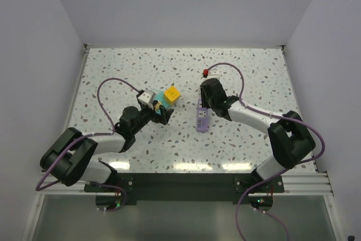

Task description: Insert the plug

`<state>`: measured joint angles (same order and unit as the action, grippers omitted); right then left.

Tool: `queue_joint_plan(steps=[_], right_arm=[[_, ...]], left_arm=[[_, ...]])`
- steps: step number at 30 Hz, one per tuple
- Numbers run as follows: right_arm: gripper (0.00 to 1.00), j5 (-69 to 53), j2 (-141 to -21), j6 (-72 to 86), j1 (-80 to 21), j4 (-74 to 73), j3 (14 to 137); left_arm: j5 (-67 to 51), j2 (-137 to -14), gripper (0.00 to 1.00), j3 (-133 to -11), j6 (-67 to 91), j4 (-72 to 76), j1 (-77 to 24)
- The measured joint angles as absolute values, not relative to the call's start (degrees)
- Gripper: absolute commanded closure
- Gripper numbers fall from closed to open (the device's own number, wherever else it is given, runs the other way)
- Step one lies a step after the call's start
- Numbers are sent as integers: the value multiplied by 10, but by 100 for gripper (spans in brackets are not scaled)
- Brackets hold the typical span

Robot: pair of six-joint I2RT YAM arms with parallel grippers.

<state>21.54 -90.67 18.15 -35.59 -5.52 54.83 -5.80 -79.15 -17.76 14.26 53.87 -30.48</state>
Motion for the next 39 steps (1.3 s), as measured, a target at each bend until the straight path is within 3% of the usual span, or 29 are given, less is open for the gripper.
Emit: queue_joint_plan(steps=[39], right_arm=[[100,247,-928,190,-376,-51,556]], left_arm=[[-72,-791,0,-178,144,535,-305]])
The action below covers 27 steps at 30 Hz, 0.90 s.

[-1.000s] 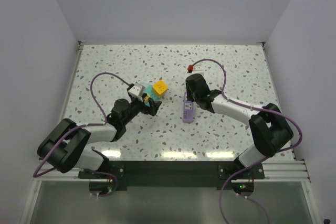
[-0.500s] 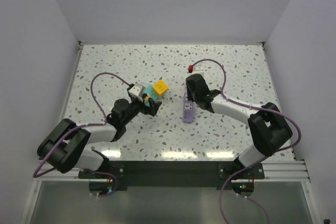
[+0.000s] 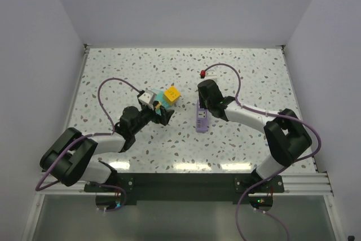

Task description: Insert the plug

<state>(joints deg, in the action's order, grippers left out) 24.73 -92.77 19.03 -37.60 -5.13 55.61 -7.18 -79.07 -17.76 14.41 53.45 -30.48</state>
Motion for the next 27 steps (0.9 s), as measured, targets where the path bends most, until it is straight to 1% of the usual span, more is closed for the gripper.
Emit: queue_joint_plan(steps=[27], right_arm=[[100,279,-938,195,-390,-38,546]], left_arm=[[-72,-787,0,-178,144,534,-305]])
